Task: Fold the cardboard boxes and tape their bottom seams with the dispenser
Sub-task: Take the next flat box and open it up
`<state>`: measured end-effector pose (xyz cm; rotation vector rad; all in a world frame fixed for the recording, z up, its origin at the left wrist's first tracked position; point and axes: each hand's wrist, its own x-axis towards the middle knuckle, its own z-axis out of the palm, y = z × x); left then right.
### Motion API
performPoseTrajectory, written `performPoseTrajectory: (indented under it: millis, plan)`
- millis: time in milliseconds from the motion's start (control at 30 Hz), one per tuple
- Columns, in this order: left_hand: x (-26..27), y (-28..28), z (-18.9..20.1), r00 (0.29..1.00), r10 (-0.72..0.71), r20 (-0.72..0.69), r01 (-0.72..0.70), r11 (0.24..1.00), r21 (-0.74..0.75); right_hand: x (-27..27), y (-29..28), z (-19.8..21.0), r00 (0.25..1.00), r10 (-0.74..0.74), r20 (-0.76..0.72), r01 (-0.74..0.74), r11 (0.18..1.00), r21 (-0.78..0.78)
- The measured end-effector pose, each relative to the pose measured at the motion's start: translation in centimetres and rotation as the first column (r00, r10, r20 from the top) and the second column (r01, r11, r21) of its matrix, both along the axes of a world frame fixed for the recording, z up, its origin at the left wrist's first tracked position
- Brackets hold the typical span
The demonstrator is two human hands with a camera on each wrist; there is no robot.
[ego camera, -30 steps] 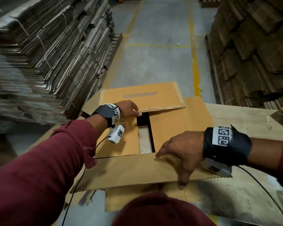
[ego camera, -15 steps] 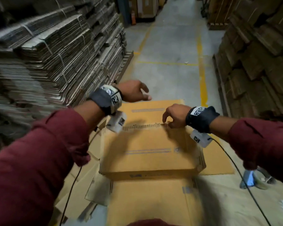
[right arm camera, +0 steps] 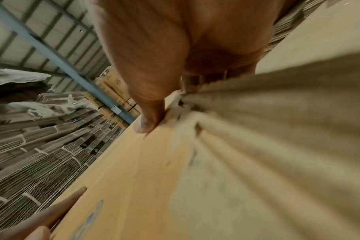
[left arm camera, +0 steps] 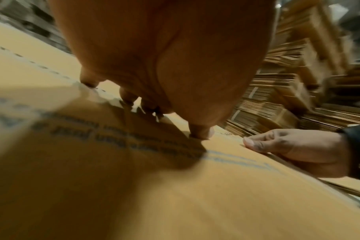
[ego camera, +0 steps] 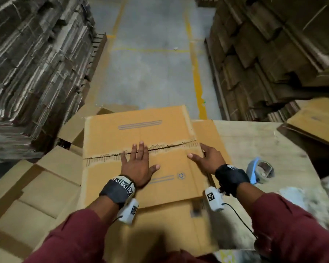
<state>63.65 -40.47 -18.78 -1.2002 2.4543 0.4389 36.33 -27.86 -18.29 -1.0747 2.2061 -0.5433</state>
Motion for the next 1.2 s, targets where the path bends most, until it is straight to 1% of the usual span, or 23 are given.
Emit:
performPoseTrajectory:
  millis: [67,133,200,233,300,333,367,400,433,467,500,567,633,700,733,800,867,900,933,1000,1067,1133,1200]
  plan:
    - [0.0,2.3,0.0,0.999,-0.046,0.017,0.047,0.999,-0.025,-0.1,2.7,-0.5,0.996,-0.066,0.064,0.066,0.998,-0.001]
    - [-0.7,3.7,-0.1,0.997,-0.075,0.012,0.076,0.996,-0.051,-0.9,4.4,-1.3,0.992,-0.107,0.065,0.107,0.994,0.001]
    - [-2.2,4.1,0.2,0.998,-0.055,0.009,0.056,0.997,-0.060,-1.9,4.9,-1.6,0.988,-0.128,0.080,0.129,0.992,-0.010]
    - [-3.2,4.1,0.5,0.999,-0.031,0.009,0.031,0.998,-0.061,-2.5,4.7,-1.5,0.988,-0.123,0.096,0.125,0.992,-0.018]
    - [-5.2,4.2,1.2,1.000,-0.004,0.020,0.006,0.997,-0.083,-4.1,4.1,-0.8,0.980,-0.078,0.182,0.083,0.996,-0.023]
    - [-6.2,4.3,1.5,1.000,-0.016,0.026,0.018,0.995,-0.100,-5.3,4.0,-0.4,0.971,-0.036,0.235,0.038,0.999,-0.001]
    - [-7.3,4.4,1.8,0.999,-0.034,0.034,0.037,0.995,-0.095,-6.8,4.2,-0.2,0.969,0.020,0.247,-0.026,0.999,0.022]
    - [-8.1,4.3,2.0,0.998,-0.045,0.033,0.047,0.997,-0.062,-8.4,4.6,0.0,0.978,0.093,0.188,-0.103,0.994,0.045]
    - [-9.3,4.4,2.1,0.999,-0.032,0.038,0.033,0.999,-0.009,-10.6,5.3,-0.1,0.981,0.167,0.098,-0.175,0.981,0.078]
    - [-10.4,4.6,2.2,0.999,-0.008,0.051,0.006,0.999,0.042,-12.8,6.2,-0.1,0.971,0.239,0.009,-0.238,0.962,0.132]
    - [-11.3,4.7,2.2,0.998,0.008,0.069,-0.013,0.998,0.064,-14.9,7.0,-0.2,0.953,0.300,-0.048,-0.285,0.938,0.197]
    - [-12.3,4.7,2.2,0.995,0.013,0.103,-0.020,0.998,0.064,-19.2,8.4,-1.0,0.921,0.383,-0.078,-0.334,0.875,0.351]
    - [-12.6,4.5,2.2,0.994,0.027,0.106,-0.034,0.997,0.063,-22.8,9.4,-2.2,0.880,0.467,-0.092,-0.378,0.804,0.459]
    - [-12.4,4.4,2.0,0.994,0.043,0.095,-0.048,0.997,0.052,-25.2,10.1,-3.5,0.820,0.564,-0.095,-0.447,0.736,0.509]
    - [-12.4,4.6,1.7,0.995,0.054,0.089,-0.058,0.997,0.042,-26.1,10.4,-4.2,0.779,0.617,-0.109,-0.485,0.704,0.518]
    - [-12.2,5.1,1.3,0.994,0.075,0.076,-0.077,0.997,0.023,-26.7,10.7,-4.9,0.670,0.718,-0.189,-0.543,0.648,0.534]
    - [-12.1,5.6,1.1,0.994,0.092,0.059,-0.092,0.996,0.007,-26.4,10.7,-4.5,0.564,0.776,-0.282,-0.547,0.607,0.576]
    - [-12.1,5.8,1.1,0.994,0.099,0.052,-0.099,0.995,0.005,-26.4,10.5,-4.4,0.539,0.785,-0.306,-0.534,0.599,0.596]
    - [-12.0,5.9,1.2,0.993,0.107,0.047,-0.107,0.994,0.003,-26.6,10.4,-4.2,0.539,0.783,-0.309,-0.530,0.601,0.598]
    - [-12.1,6.0,1.3,0.993,0.113,0.041,-0.113,0.994,-0.005,-27.2,10.1,-3.2,0.597,0.757,-0.264,-0.516,0.615,0.596]
    - [-12.3,6.0,1.2,0.992,0.115,0.042,-0.114,0.993,-0.013,-27.6,10.0,-1.4,0.651,0.718,-0.247,-0.514,0.657,0.552]
    - [-12.7,6.0,1.0,0.992,0.123,0.039,-0.123,0.992,-0.007,-27.8,10.0,1.1,0.668,0.697,-0.260,-0.522,0.688,0.504]
    - [-13.6,6.3,0.8,0.989,0.141,0.037,-0.141,0.990,0.006,-27.9,10.2,4.0,0.664,0.692,-0.282,-0.535,0.704,0.467]
